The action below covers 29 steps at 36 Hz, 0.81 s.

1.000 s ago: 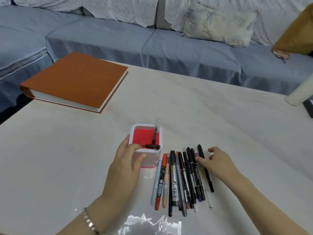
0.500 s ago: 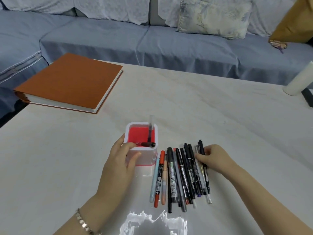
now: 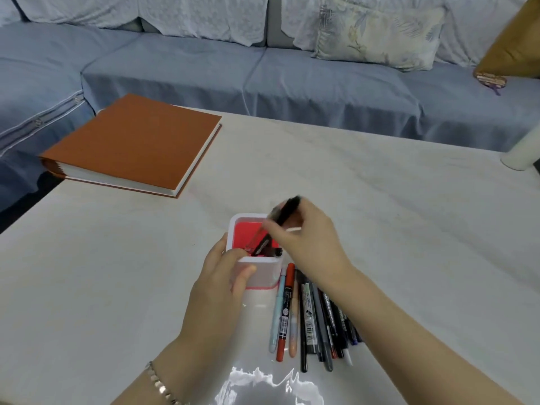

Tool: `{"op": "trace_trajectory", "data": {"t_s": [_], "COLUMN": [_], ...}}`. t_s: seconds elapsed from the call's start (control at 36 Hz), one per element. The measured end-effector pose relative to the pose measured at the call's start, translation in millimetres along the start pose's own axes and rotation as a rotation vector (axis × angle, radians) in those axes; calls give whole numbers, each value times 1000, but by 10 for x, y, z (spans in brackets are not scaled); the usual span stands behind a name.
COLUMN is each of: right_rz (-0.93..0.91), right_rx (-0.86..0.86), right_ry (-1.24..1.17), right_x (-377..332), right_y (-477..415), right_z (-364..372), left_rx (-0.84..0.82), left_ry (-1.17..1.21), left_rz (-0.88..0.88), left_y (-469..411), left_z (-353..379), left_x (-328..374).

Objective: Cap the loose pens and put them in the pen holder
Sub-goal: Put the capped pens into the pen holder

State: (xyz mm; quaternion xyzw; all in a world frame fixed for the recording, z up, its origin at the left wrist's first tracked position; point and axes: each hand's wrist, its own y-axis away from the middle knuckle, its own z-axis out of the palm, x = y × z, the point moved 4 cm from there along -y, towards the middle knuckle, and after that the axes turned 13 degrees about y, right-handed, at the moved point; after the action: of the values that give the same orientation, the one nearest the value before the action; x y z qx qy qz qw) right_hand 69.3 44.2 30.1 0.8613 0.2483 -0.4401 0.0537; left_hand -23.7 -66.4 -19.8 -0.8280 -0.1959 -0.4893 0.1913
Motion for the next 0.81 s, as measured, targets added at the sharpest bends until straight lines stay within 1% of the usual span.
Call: {"op": "trace_trajectory", "data": {"t_s": [0.06, 0.14, 0.19, 0.25, 0.31, 0.36, 0.42, 0.5, 0.67, 0.81], "right_rz": [-11, 16, 78, 183, 312, 426, 489, 525, 556, 516], "right_rx": [-40, -25, 1, 0, -70, -187, -286, -320, -265, -262], "right_ry": [40, 86, 153, 283, 407, 510, 568, 561, 492, 472], "right_x": [76, 219, 412, 654, 891, 1075, 1198, 1284, 1329, 1324], "right_y": [34, 97, 144, 201, 269, 338, 386, 393, 348, 360], "right_z": [46, -86, -227, -360, -432, -422, -358, -278, -239, -314], "left_rx": [6, -7, -24, -37, -40, -40, -35, -26, -23, -28], "left_ry": [7, 29, 32, 27, 22, 23, 25, 17, 6, 2], "left_rz": [-2, 17, 13, 13, 28, 34, 34, 33, 33, 23], "left_y": [-4, -3, -6, -9, -12, -9, -7, -10, -25, -18], "left_z": [-6, 3, 3, -4, -5, 0, 5, 3, -2, 1], "left_x": [-2, 26, 32, 23, 21, 13, -7, -31, -49, -56]}}
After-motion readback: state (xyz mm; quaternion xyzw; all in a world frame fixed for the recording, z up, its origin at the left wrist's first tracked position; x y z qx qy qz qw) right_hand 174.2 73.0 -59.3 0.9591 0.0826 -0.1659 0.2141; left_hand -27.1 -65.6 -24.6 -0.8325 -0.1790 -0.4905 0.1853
